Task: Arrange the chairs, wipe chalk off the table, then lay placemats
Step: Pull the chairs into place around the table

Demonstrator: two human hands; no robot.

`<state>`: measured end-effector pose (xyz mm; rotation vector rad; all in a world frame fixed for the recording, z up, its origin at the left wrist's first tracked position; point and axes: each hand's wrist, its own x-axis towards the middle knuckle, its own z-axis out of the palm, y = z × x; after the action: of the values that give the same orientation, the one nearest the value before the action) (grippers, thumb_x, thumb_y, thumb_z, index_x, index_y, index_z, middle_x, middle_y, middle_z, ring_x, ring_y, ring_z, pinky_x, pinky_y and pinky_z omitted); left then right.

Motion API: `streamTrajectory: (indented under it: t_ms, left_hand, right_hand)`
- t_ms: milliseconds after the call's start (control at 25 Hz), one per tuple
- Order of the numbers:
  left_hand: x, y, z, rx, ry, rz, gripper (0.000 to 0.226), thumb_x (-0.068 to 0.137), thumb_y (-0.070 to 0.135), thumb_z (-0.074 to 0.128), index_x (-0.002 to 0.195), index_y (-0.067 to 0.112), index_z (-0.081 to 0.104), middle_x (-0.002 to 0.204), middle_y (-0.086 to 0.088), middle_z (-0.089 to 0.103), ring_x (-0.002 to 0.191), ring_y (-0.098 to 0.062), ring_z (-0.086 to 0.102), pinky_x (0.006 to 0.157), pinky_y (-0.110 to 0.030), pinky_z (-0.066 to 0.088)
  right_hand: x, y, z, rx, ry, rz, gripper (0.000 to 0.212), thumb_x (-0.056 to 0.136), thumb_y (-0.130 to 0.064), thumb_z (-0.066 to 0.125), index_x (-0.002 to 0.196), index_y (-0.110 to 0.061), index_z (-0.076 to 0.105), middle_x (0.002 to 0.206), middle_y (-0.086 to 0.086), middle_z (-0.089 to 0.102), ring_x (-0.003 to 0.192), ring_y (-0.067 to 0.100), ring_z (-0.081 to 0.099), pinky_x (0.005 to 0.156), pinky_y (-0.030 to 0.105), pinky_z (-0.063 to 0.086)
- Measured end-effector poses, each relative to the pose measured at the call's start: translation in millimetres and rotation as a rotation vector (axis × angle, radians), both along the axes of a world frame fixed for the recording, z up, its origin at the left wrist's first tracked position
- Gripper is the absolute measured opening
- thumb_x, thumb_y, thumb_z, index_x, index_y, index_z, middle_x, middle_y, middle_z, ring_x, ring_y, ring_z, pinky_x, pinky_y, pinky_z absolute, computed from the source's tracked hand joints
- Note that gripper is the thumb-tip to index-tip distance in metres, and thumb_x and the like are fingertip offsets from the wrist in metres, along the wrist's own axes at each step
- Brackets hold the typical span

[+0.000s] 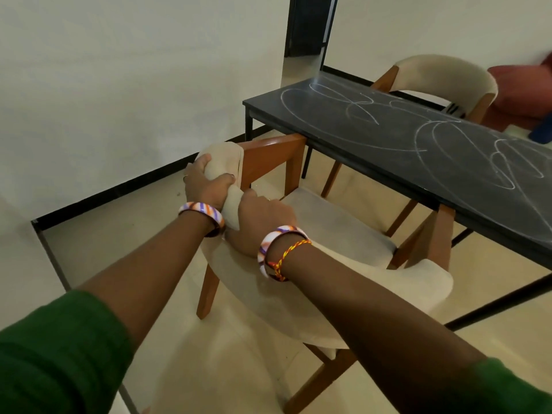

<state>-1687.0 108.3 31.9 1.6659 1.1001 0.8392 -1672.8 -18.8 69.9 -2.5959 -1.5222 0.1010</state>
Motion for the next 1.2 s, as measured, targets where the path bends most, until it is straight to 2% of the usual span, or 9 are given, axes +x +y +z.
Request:
streamTrajectory:
  t_ms: [160,280,400,560,640,720,800,920,1200]
  left_hand:
    - [-0.3,1.2,-0.7,-0.008,-0.006,0.007,0.053,0.085,0.014,0.062,0.135,0.018,0.045,0.144,-0.007,0.038,0.129,-0.027,0.038,0.103,-0.037,0.036]
    - [-7.2,-2.5,4.4,0.088,0.070,-0.024,0.047,0.088,0.022,0.058,0.134,0.015,0.046,0.142,-0.010,0.040,0.129,-0.028,0.039,0.104,-0.034,0.033]
    - [-11.7,-24.2,8.5,0.081,0.135,-0.018,0.045,0.090,0.027,0.052,0.134,0.017,0.047,0.146,-0.013,0.033,0.133,-0.030,0.033,0.107,-0.034,0.029]
    - [-6.6,-109.2,19.6,0.375,0.680,0.027,0.044,0.087,0.042,0.056,0.121,0.015,0.058,0.147,-0.015,0.032,0.138,-0.035,0.022,0.113,-0.045,0.017]
    - [-1.5,-165.3,28.6,0.681,0.823,-0.291,0.046,0.091,0.053,0.040,0.103,0.017,0.065,0.115,-0.008,0.060,0.114,-0.026,0.050,0.107,-0.044,0.027]
    - [10.5,-224.0,32.4,0.802,0.866,-0.717,0.053,0.090,0.062,0.028,0.089,0.018,0.058,0.081,0.001,0.058,0.074,-0.014,0.052,0.083,-0.032,0.036]
    - [35.3,-272.5,23.2,0.849,0.934,-0.851,0.056,0.080,0.069,0.045,0.103,0.018,0.052,0.092,0.000,0.059,0.080,-0.016,0.054,0.080,-0.032,0.039]
    - [82.3,-316.2,0.0,0.961,1.064,-0.758,0.070,0.073,0.057,0.067,0.124,0.014,0.047,0.114,-0.005,0.060,0.101,-0.023,0.058,0.089,-0.036,0.044]
    - [143.2,-338.0,-23.9,0.890,1.216,-0.667,0.061,0.079,0.053,0.062,0.124,0.014,0.052,0.117,-0.004,0.061,0.106,-0.024,0.060,0.092,-0.038,0.048]
  right_hand:
    - [7.8,6.2,8.0,-0.099,0.159,0.003,0.038,0.091,-0.031,0.058,0.120,-0.008,0.051,0.111,0.010,0.060,0.101,0.027,0.060,0.074,0.030,0.044]
    - [8.2,-17.9,9.3,-0.033,0.234,0.015,0.056,0.083,-0.046,0.063,0.124,-0.013,0.045,0.094,0.004,0.054,0.087,0.023,0.057,0.076,0.032,0.050]
    - [18.4,-80.8,-0.5,-0.007,0.260,0.026,0.067,0.074,-0.061,0.065,0.122,-0.019,0.044,0.099,-0.001,0.056,0.087,0.017,0.055,0.079,0.036,0.053]
    - [51.1,-184.1,-19.5,0.043,0.286,-0.022,0.061,0.068,-0.059,0.072,0.116,-0.029,0.051,0.110,-0.007,0.059,0.097,0.010,0.053,0.087,0.027,0.046]
    - [72.2,-229.1,-31.1,0.074,0.234,-0.076,0.065,0.068,-0.049,0.076,0.124,-0.030,0.049,0.124,-0.008,0.055,0.113,0.011,0.048,0.099,0.028,0.038]
    - [94.3,-261.8,-42.4,0.045,0.180,-0.105,0.076,0.073,-0.037,0.076,0.138,-0.027,0.037,0.142,-0.004,0.042,0.132,0.016,0.036,0.110,0.033,0.031]
    - [113.7,-283.2,-51.8,-0.002,0.178,-0.125,0.086,0.078,-0.024,0.074,0.146,-0.023,0.022,0.153,0.000,0.027,0.141,0.019,0.024,0.114,0.034,0.025]
    - [134.0,-297.6,-61.5,-0.003,0.208,-0.083,0.092,0.082,-0.010,0.068,0.150,-0.020,0.007,0.158,0.003,0.014,0.145,0.019,0.013,0.113,0.026,0.015]
    - [165.5,-318.9,-64.4,-0.069,0.166,0.007,0.083,0.088,0.002,0.052,0.151,-0.011,0.000,0.156,0.014,0.017,0.140,0.031,0.025,0.114,0.037,0.021]
